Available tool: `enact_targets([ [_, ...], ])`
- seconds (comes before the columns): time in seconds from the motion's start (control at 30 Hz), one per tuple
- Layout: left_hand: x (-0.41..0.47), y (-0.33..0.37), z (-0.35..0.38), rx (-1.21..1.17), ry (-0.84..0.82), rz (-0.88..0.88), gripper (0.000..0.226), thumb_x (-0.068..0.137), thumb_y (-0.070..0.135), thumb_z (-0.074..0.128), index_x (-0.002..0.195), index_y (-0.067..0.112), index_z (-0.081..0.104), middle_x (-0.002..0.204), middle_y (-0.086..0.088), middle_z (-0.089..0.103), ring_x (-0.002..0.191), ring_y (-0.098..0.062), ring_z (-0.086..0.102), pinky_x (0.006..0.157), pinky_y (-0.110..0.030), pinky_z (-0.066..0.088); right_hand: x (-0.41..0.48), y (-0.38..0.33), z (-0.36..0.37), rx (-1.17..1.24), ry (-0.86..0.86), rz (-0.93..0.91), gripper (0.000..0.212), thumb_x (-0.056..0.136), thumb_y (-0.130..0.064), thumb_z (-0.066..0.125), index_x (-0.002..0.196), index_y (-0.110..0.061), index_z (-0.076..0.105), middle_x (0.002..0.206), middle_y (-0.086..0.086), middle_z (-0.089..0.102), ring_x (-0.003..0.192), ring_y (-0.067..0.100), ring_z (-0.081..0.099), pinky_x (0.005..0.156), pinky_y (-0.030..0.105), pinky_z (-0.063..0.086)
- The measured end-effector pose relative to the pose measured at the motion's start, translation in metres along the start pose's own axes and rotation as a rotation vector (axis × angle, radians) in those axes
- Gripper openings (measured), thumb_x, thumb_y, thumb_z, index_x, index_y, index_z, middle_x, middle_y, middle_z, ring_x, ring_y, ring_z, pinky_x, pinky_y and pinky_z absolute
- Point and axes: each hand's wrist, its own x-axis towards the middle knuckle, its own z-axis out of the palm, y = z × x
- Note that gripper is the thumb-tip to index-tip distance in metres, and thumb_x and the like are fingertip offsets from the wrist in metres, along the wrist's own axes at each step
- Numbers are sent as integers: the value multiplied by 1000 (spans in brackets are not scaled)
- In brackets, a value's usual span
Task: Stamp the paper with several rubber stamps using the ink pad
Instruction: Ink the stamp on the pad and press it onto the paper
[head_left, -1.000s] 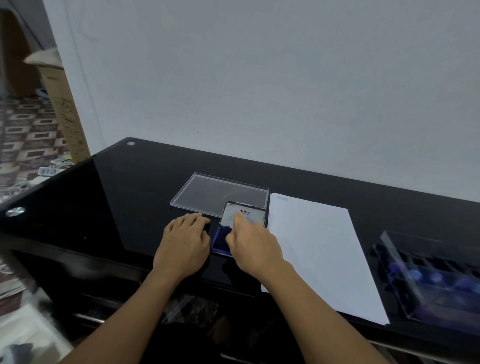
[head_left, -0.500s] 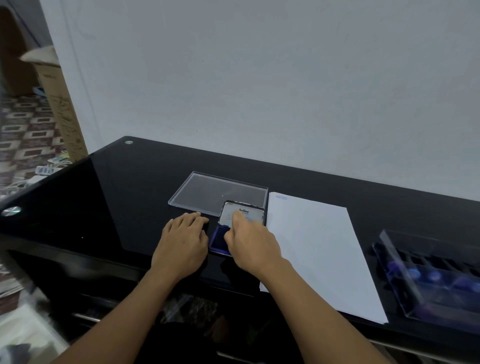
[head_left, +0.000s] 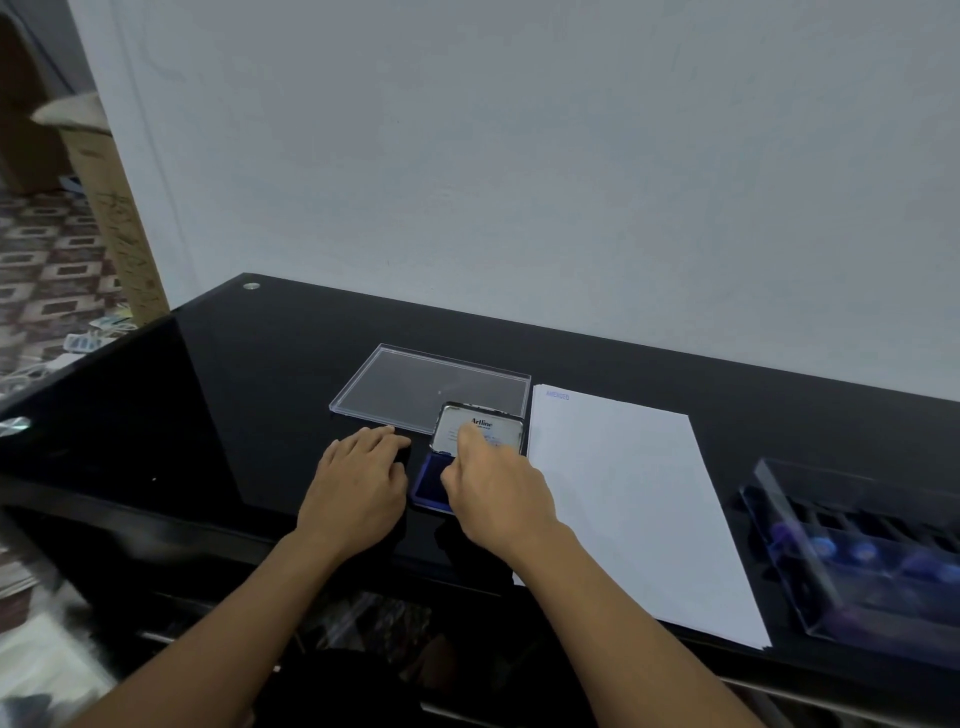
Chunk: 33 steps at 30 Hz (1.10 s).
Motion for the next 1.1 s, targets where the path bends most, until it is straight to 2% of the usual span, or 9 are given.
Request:
enact_targets([
  [0.13, 3, 4, -5, -31, -6, -19, 39, 97, 19, 49, 134, 18, 59, 145, 1, 53, 138, -16, 42, 119, -44, 28, 3, 1, 1, 12, -5, 7, 13, 101, -22, 38, 89, -18, 34, 69, -1, 43, 62, 23, 44, 56, 35, 33],
  [0.3, 7, 15, -14, -124, -10, -78, 32, 92, 18, 50, 121, 18, 64, 130, 1, 63, 123, -22, 53, 106, -45, 41, 2, 2, 3, 17, 5, 1, 12, 100, -22, 39, 90, -18, 35, 70, 0, 46, 65, 27, 48, 58, 36, 36],
  [0.57, 18, 37, -34, -239, 44, -98, 35, 97, 16, 48, 130, 17, 60, 138, 0, 56, 122, -17, 54, 101, -40, 47, 4, 5, -4, 63, -33, -1, 14, 101, -25, 38, 90, -16, 38, 74, 2, 49, 62, 21, 46, 52, 35, 34],
  [0.67, 28, 47, -39, -277, 55, -67, 33, 97, 15, 48, 128, 16, 60, 137, 0, 56, 118, -15, 54, 91, -29, 41, 10, 14, -16, 195, 23, 58, 18, 101, -30, 39, 89, -17, 43, 77, 1, 53, 71, 24, 53, 60, 36, 39],
  [0.73, 35, 52, -41, -304, 62, -36, 32, 98, 15, 49, 127, 15, 61, 134, 0, 57, 120, -14, 53, 93, -25, 38, 16, 25, -28, 290, 96, 107, 20, 99, -31, 42, 84, -18, 43, 75, 2, 56, 72, 24, 55, 61, 38, 42],
  [0.8, 45, 58, -41, -323, 53, -1, 30, 98, 17, 50, 126, 15, 62, 132, 0, 59, 118, -14, 53, 97, -25, 39, 24, 40, -41, 334, 148, 141, 22, 97, -32, 47, 80, -16, 46, 76, 3, 59, 73, 23, 55, 63, 36, 44],
  [0.9, 62, 70, -42, -339, 17, 39, 30, 99, 20, 49, 126, 16, 61, 128, 0, 60, 102, -15, 57, 95, -32, 47, 34, 66, -62, 330, 168, 175, 19, 93, -27, 54, 80, -13, 57, 74, 1, 63, 69, 17, 54, 59, 28, 42],
  [1.03, 92, 88, -37, -305, -44, 92, 31, 100, 21, 47, 128, 16, 60, 133, 1, 57, 119, -16, 53, 97, -26, 39, 49, 102, -80, 333, 134, 252, 15, 91, -24, 56, 82, -14, 63, 77, 1, 68, 72, 16, 57, 57, 27, 41],
  [1.1, 106, 94, -32, -299, -81, 106, 30, 101, 21, 46, 127, 16, 61, 133, 0, 57, 119, -16, 53, 94, -23, 36, 58, 116, -83, 321, 98, 282, 17, 93, -25, 56, 86, -10, 61, 82, 4, 68, 71, 17, 55, 56, 27, 39],
])
